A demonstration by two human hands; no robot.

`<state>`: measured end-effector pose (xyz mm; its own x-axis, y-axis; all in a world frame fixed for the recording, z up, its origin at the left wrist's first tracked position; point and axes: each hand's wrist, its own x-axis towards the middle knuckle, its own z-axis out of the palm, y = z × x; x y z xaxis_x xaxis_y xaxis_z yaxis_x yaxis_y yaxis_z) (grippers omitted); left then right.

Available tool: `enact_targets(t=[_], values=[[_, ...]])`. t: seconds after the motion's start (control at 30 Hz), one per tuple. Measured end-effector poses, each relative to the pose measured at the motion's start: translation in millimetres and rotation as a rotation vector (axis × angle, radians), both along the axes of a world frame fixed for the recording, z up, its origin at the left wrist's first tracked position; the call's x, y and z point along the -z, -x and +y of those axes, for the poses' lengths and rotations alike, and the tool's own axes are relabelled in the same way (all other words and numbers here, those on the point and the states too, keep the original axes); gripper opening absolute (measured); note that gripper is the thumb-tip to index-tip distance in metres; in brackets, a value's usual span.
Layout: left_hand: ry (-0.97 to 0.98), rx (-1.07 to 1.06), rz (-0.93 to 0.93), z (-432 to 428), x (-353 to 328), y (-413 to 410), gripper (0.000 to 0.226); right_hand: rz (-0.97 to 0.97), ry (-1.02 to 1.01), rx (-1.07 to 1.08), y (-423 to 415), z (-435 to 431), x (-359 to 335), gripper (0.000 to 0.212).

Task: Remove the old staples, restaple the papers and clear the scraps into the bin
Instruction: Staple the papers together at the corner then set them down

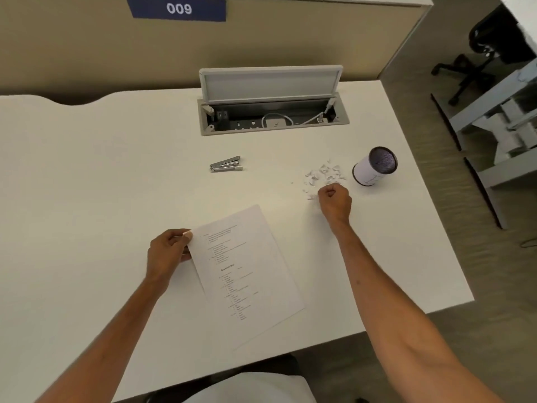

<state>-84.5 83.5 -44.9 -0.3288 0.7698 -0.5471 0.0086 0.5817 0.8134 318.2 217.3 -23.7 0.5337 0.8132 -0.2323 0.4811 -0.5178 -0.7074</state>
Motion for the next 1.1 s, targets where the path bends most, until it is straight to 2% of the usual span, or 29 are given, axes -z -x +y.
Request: enact_targets(t=[0.23, 0.37, 0.5, 0.57, 0.67, 0.77, 0.87, 1.0, 1.1], values=[[-0.010, -0.105, 0.051, -4.8, 2.1, -12.5, 0.020, 0.036, -0.030, 0.025, -24.8, 6.4, 8.8, 0.013], [0.000, -0.189, 0.011, -9.5, 3.7, -18.5, 0.021, 0.058, -0.061, 0.030, -31.0, 3.8, 7.5, 0.015], [-0.024, -0.211, 0.007, -15.5, 0.7, -24.3, 0.021, 0.000, -0.155, 0.028, -18.4, -11.4, -6.1, 0.016], [-0.046, -0.218, 0.000, -17.6, -2.7, -27.6, 0.019, 0.027, -0.188, -0.086, 2.6, -24.7, -8.8, 0.015], [-0.066, -0.217, -0.022, -19.0, -9.1, -29.5, 0.016, 0.117, -0.179, -0.382, 45.8, -47.1, -1.8, 0.017], [-0.086, -0.207, -0.040, -19.1, -14.2, -29.1, 0.017, 0.130, -0.155, -0.571, 89.0, -62.0, 7.7, 0.034], [-0.110, -0.221, -0.071, -20.3, -17.6, -27.9, 0.018, 0.172, -0.022, -0.508, 115.3, -63.3, 12.8, 0.051], [-0.153, -0.238, -0.133, -21.5, -26.0, -25.5, 0.019, 0.394, 0.088, -0.358, 113.5, -64.5, 13.5, 0.036], [-0.171, -0.277, -0.217, -22.4, -28.7, -18.0, 0.024, 0.513, 0.137, -0.389, 103.0, -68.3, 12.9, 0.029]])
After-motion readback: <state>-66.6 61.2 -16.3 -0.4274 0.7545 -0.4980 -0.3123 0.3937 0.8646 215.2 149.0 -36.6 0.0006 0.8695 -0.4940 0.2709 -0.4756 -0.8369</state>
